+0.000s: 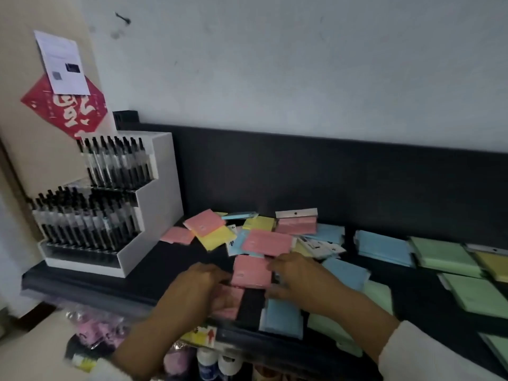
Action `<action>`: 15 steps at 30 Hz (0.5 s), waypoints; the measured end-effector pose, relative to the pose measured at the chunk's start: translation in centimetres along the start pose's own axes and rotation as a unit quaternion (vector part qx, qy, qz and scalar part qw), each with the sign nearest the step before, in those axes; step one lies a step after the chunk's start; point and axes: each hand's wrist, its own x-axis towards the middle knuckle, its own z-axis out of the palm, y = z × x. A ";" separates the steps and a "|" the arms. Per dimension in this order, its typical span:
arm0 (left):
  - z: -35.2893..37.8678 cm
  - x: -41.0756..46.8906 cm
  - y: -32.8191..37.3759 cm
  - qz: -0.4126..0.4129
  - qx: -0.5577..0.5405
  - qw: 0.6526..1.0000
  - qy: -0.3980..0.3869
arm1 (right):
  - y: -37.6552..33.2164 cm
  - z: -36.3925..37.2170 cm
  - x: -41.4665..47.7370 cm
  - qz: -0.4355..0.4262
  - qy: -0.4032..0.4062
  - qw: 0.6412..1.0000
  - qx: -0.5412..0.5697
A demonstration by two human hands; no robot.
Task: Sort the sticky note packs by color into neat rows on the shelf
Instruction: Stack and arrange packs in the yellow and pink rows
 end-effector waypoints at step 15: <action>0.0 2.3 -7.2 0.105 -0.094 0.985 -0.095 | -3.8 1.9 3.0 0.139 -0.027 0.990 -0.007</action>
